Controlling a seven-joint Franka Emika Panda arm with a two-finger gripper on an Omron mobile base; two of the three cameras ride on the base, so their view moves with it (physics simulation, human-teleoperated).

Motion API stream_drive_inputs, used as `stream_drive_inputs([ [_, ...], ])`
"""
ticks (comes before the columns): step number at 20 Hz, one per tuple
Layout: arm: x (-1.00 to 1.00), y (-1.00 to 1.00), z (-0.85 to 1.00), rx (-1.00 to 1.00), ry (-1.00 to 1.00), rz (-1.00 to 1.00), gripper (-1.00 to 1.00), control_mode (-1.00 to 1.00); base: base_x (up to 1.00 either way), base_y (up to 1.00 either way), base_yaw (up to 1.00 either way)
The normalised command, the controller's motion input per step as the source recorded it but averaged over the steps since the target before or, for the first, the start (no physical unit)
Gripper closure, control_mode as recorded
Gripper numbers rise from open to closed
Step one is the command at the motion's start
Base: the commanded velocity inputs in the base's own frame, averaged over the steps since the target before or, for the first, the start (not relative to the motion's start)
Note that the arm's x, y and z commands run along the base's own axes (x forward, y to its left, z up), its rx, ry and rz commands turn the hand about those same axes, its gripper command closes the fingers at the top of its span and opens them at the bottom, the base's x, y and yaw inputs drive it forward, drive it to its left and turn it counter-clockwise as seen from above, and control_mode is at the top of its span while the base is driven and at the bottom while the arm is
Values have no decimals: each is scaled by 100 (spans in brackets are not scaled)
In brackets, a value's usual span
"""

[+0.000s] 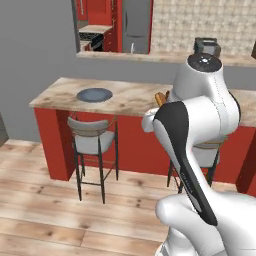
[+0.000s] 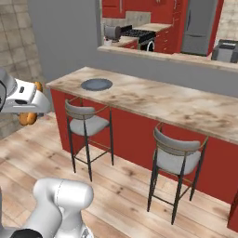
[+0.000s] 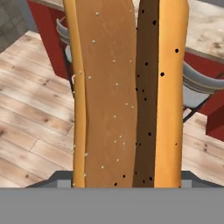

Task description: Move the hot dog bun to the plate on the dining table and place the condiment next to that plate. Then navigate to the fridge and take the sausage and place it on the plate as well.

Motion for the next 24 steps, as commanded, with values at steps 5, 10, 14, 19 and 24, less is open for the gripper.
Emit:
stream_drive_inputs([
  [5,0,0,0,0,0,0,100,100,34,100,-26],
  [10,0,0,0,0,0,0,100,100,47,100,-30],
  [14,0,0,0,0,0,0,100,100,57,100,-33],
  [19,0,0,0,0,0,0,100,100,67,100,-34],
  [24,0,0,0,0,0,0,100,100,61,99,-34],
])
